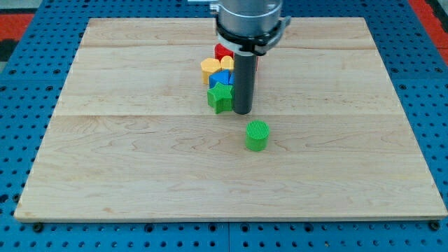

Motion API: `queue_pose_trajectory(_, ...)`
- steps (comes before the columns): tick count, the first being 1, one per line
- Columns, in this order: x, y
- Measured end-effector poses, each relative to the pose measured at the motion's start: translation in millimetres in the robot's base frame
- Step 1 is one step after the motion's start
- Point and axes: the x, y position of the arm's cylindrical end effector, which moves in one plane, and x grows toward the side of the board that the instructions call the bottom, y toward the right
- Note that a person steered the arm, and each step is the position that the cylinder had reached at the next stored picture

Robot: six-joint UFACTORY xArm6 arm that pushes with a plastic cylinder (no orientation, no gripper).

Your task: Move the green circle towards the bottom right of the board

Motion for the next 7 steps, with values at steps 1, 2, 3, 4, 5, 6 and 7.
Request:
queue_pose_trajectory(1, 34, 17)
queue_pose_trajectory(2, 37, -7)
queue_pose_trajectory(3, 72, 1)
queue_pose_trajectory(4, 76, 62)
queue_pose_trajectory(5, 76, 103)
queue_pose_trajectory(6, 35, 67)
queue_pose_trajectory(7, -27, 107)
